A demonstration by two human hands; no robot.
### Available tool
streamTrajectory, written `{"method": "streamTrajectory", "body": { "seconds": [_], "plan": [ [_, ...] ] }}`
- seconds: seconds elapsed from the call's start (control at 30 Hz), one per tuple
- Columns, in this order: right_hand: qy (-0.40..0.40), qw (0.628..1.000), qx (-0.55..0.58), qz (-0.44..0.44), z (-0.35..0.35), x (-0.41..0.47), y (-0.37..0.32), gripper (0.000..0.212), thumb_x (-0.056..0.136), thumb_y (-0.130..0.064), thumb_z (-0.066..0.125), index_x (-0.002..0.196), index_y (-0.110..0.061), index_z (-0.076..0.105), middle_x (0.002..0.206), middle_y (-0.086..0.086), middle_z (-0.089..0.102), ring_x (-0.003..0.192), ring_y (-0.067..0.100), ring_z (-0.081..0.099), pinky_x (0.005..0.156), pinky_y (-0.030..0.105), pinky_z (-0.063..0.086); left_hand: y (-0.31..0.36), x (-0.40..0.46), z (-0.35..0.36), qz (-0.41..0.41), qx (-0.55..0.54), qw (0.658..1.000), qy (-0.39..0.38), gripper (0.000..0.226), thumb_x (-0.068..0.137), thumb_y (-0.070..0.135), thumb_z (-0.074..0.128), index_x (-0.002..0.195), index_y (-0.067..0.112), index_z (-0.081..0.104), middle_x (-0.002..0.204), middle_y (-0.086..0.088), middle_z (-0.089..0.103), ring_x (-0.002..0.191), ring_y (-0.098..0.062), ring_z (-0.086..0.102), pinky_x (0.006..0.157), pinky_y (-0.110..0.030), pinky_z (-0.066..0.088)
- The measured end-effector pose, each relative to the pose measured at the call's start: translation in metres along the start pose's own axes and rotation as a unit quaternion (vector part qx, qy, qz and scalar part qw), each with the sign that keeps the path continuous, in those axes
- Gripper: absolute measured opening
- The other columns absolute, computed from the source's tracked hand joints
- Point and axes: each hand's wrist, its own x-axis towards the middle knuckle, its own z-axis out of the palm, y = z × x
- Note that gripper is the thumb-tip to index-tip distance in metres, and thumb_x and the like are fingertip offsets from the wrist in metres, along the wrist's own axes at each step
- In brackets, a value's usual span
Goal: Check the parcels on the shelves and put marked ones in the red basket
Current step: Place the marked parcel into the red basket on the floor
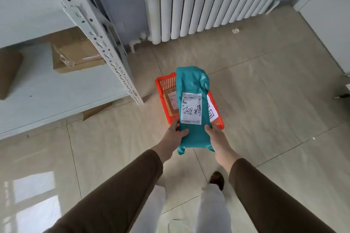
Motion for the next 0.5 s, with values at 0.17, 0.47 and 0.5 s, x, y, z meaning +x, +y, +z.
{"method": "streamTrajectory", "body": {
  "seconds": [0.17, 0.47, 0.5],
  "plan": [
    [-0.042, 0.999, -0.023, -0.005, -0.004, 0.089, 0.035, 0.038, 0.107, -0.025, 0.048, 0.145, -0.028, 0.052, 0.132, 0.000, 0.063, 0.116, 0.022, 0.062, 0.087, 0.037, 0.055, -0.040, 0.072, 0.024, -0.005, -0.018, 0.998, 0.053, 0.057, 0.104, 0.009, 0.054, 0.155, 0.030, 0.038, 0.139, -0.002, 0.061, 0.118, -0.022, 0.063, 0.093, -0.032, 0.057],
    [-0.113, 0.988, -0.103, 0.013, 0.001, 0.222, 0.092, 0.018, 0.108, -0.024, 0.048, 0.121, -0.033, 0.056, 0.112, -0.009, 0.062, 0.104, 0.014, 0.061, 0.098, 0.042, 0.053, -0.115, 0.199, 0.041, -0.063, -0.004, 0.987, 0.146, 0.051, 0.106, 0.013, 0.050, 0.154, 0.025, 0.039, 0.142, -0.004, 0.057, 0.120, -0.027, 0.059, 0.100, -0.039, 0.051],
    [-0.123, 0.985, -0.117, 0.017, 0.002, 0.235, 0.097, 0.016, 0.108, -0.027, 0.049, 0.120, -0.032, 0.057, 0.114, -0.006, 0.064, 0.105, 0.016, 0.062, 0.097, 0.043, 0.055, -0.121, 0.212, 0.041, -0.075, 0.001, 0.985, 0.153, 0.049, 0.106, 0.014, 0.050, 0.153, 0.023, 0.041, 0.137, -0.004, 0.059, 0.117, -0.027, 0.059, 0.098, -0.039, 0.051]
  ]
}}
